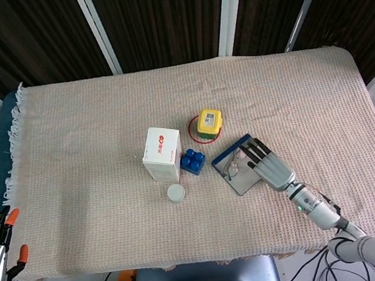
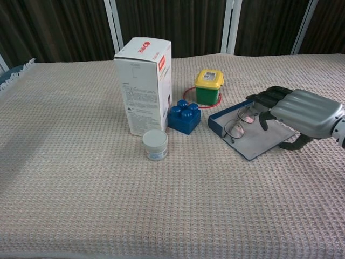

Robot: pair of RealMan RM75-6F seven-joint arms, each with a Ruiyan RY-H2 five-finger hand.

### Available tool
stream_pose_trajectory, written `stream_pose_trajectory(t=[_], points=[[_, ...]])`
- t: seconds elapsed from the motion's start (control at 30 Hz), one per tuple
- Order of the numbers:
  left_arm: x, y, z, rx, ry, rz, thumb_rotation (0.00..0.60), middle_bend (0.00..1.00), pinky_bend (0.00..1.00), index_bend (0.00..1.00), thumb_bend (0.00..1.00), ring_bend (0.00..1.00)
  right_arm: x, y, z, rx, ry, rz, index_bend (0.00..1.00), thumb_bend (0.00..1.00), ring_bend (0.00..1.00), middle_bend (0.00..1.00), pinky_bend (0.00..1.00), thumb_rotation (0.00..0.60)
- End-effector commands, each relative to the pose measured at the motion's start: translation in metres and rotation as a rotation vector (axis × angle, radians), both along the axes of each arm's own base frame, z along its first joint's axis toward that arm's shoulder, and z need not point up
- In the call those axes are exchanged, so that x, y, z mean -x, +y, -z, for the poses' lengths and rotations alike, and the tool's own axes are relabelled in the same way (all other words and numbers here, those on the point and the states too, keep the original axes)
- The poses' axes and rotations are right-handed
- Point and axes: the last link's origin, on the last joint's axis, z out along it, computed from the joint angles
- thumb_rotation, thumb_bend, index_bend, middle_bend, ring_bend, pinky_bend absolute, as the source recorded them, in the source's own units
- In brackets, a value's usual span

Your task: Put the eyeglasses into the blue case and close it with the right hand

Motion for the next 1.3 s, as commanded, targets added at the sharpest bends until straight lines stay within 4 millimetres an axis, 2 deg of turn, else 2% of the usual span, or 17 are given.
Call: stream_pose_trajectory(t=[0.03, 0.13, 0.23, 0.87, 1.1, 1.3], points=[[0.0, 0.0, 0.0, -0.001, 0.0, 0.0, 0.6, 0.0, 0.03, 0.0, 0.45, 0.0, -0.001, 0.0, 0.001, 0.0, -0.002, 0.001, 0.57, 0.41, 0.0, 0.0, 0.0, 0.6], [0.0, 0.0, -0.001, -0.003, -0.001, 0.001, 0.6, 0.0, 0.03, 0.0, 0.45, 0.0, -0.001, -0.001, 0.002, 0.002, -0.007, 0.0, 0.58, 0.51, 0.0, 0.0, 0.0, 0.6], [0.0, -0.001, -0.001, -0.006, -0.001, 0.001, 0.6, 0.0, 0.03, 0.0, 0.45, 0.0, -0.003, -0.002, 0.001, 0.012, -0.022, -0.005, 0.59, 0.55, 0.0, 0.0, 0.0, 0.6], [0.0, -0.002, -0.002, -0.008, -0.008, 0.004, 0.6, 0.0, 0.04, 0.0, 0.45, 0.0, -0.01, -0.005, 0.007, 0.058, -0.065, -0.017, 0.7, 0.56, 0.0, 0.07, 0.0, 0.6], [0.0, -0.003, -0.002, -0.008, -0.011, 0.009, 0.6, 0.0, 0.04, 0.0, 0.45, 0.0, -0.011, 0.008, 0.0, 0.049, -0.09, -0.057, 0.74, 0.63, 0.0, 0.1, 0.0, 0.6], [-0.001, -0.002, -0.001, -0.005, -0.011, 0.011, 0.6, 0.0, 0.04, 0.0, 0.45, 0.0, -0.013, 0.025, -0.019, 0.044, -0.147, -0.09, 0.75, 0.63, 0.0, 0.1, 0.0, 0.6]])
